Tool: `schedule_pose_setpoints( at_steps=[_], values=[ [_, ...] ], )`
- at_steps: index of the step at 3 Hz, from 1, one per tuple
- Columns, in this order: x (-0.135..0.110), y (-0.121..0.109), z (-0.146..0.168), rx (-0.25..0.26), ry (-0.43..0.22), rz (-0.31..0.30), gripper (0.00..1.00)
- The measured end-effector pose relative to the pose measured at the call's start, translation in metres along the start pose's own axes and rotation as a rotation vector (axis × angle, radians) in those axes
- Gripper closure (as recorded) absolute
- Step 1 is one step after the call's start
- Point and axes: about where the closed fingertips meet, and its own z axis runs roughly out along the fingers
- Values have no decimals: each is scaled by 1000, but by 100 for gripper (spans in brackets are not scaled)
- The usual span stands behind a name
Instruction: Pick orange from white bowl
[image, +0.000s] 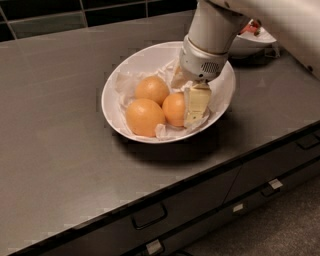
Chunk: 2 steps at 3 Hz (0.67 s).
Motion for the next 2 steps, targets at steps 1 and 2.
schedule_pose_setpoints(
  at_steps=[1,2],
  values=[
    [0,0,4,-5,-4,2,30],
    [1,-1,6,-7,-7,3,30]
  ],
)
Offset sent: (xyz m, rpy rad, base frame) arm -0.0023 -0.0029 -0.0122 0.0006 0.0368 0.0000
